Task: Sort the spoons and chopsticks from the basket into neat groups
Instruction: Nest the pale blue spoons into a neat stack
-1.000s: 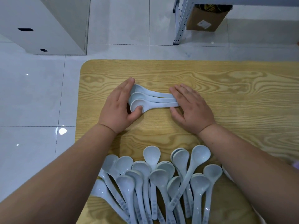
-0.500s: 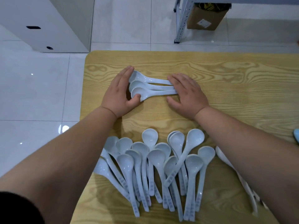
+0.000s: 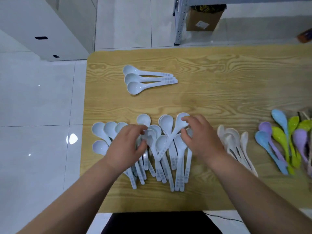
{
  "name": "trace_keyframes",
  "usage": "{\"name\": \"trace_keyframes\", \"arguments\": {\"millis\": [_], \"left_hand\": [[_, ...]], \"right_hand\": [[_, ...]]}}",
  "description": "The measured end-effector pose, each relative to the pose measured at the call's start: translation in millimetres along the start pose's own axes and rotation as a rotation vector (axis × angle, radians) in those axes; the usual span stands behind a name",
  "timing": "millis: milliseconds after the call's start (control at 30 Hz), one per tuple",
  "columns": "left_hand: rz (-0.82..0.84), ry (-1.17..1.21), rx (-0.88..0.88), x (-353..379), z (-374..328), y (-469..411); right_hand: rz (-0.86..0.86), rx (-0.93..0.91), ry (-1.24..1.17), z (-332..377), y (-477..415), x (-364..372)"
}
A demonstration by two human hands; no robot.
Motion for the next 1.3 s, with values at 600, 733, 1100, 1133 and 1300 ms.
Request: {"name": "trace_keyframes", "arguments": {"millis": [600, 733, 1100, 1133, 1300], "left_hand": [[0.35, -0.301, -0.394, 64.8, -75.7, -34.6], [0.287, -0.08, -0.374, 55.7, -82.2, -25.8], [0.042, 1.002, -0.698, 63.9, -100.6, 57.9], [0.009, 1.042, -0.698, 64.2, -103.3, 61.8], [-0.021, 1.135, -0.58, 63.9, -113.0, 76.1]], "right_hand": [[0.332, 0.389, -0.185, -6.9, 71.6, 48.0], [0.29, 0.421, -0.299, -10.5, 78.5, 43.8], [0.311, 0.484, -0.455, -12.3, 89.5, 27.9], [0.269, 0.492, -0.508, -11.7, 92.5, 25.4], [0.056, 0.482, -0.977, 14.2, 110.6, 20.2]]}}
Point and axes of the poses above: each hand's wrist, its own y-axis away from the middle knuckle, its own x-axis out of the palm, z = x × y, the point moved 1 cm from there along -y, towards the middle knuckle, and after that the axes turned 11 degrees about z, right-handed, at the moved point
